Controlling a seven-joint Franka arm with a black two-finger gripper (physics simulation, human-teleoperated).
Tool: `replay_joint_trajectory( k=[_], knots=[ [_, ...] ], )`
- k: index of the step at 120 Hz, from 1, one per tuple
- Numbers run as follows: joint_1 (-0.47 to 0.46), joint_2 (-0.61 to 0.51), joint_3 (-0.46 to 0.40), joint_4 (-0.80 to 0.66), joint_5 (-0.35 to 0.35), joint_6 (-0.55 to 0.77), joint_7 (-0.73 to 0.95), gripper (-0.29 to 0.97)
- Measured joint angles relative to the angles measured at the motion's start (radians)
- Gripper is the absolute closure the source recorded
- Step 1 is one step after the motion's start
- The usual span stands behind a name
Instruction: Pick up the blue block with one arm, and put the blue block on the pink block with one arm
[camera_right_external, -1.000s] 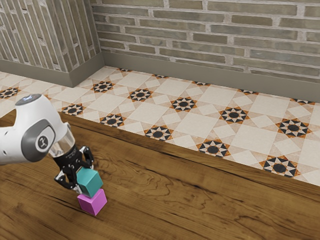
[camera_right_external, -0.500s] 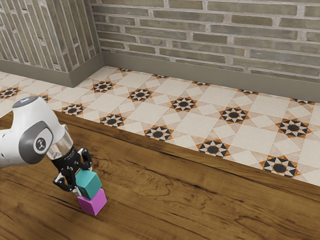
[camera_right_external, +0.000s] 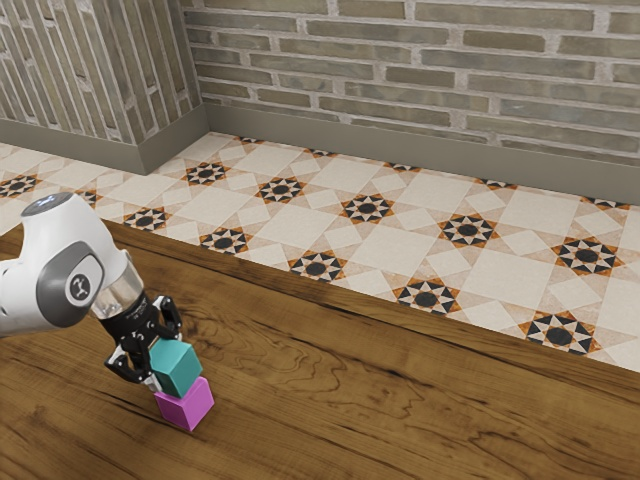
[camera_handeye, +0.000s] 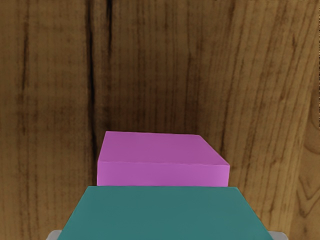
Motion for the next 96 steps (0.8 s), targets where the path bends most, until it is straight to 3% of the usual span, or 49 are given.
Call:
replay_joint_trajectory(
  k=[31,96],
  knots=[
    [0.008,0.000,0.001,0.000,0.038,0.003,0.026,0.35],
    [0.024,0.000,0.001,0.001,0.032,0.005,0.051,0.34]
  ],
)
